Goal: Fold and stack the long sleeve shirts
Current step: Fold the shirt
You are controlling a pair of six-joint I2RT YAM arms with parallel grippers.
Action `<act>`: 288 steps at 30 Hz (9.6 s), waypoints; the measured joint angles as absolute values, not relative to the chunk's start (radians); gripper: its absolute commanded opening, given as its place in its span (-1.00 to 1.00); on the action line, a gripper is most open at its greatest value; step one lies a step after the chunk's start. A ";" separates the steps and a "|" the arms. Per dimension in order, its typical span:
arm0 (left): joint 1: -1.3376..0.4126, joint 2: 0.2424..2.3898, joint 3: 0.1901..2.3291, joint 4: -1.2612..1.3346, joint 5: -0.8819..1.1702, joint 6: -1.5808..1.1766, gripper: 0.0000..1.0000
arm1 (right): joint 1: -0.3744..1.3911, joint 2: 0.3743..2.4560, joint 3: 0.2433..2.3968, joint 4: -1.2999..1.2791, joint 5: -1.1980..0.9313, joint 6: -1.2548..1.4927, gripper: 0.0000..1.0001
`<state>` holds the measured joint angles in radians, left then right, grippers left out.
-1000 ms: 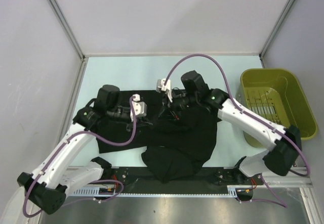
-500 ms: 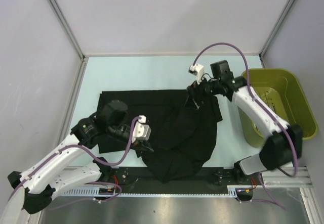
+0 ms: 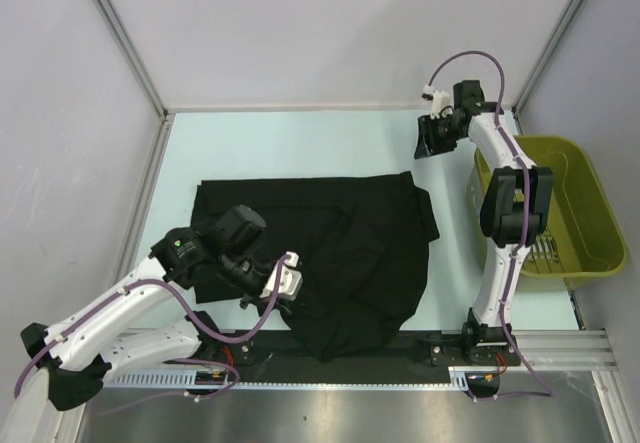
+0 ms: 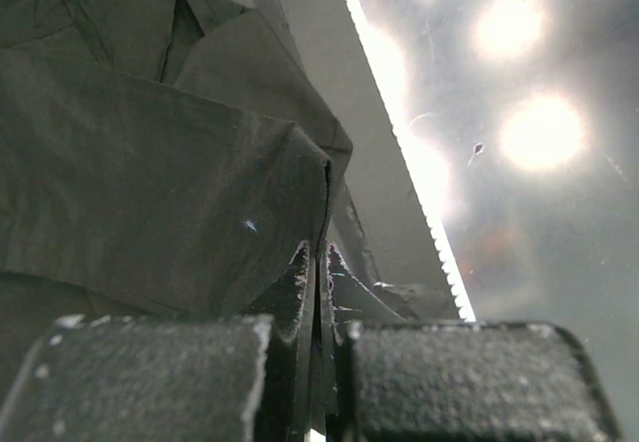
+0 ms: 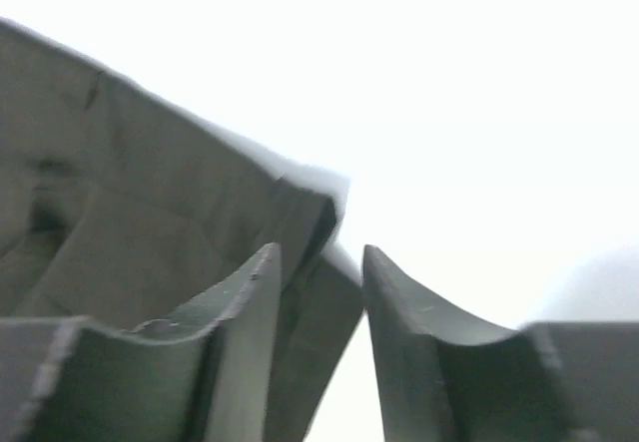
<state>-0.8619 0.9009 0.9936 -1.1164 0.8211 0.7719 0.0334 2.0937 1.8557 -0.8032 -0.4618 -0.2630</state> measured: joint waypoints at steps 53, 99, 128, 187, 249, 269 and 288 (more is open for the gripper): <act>-0.862 0.902 0.993 -1.121 0.761 0.788 -1.00 | 0.047 2.295 1.883 -0.881 -0.395 -0.421 -1.00; -0.862 0.936 0.994 -1.123 0.755 0.784 -1.00 | 0.093 2.315 1.985 -0.968 -0.153 -0.568 -0.15; 0.007 1.635 1.323 -0.662 0.698 0.251 -1.00 | 0.131 2.278 2.081 -1.186 -0.490 -0.489 0.34; 0.183 2.281 1.882 -0.946 0.485 0.743 -1.00 | 0.250 2.472 2.219 -1.073 -0.117 -0.722 -1.00; 0.277 1.230 0.591 -0.751 0.376 1.460 -0.24 | 0.586 1.359 0.798 -0.672 -0.161 -0.955 -1.00; 0.265 1.240 0.787 -0.870 0.411 1.486 -1.00 | 0.415 1.341 0.981 -0.739 -0.208 -0.891 -1.00; 0.229 1.722 1.233 -0.786 0.487 1.172 -1.00 | 0.309 1.839 1.471 -0.779 -0.245 -0.882 -1.00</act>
<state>0.2295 1.7218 1.2327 -0.7856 0.4870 1.1717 0.3088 1.8393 1.4708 -0.7792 -0.2447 -0.8822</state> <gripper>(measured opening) 0.003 0.010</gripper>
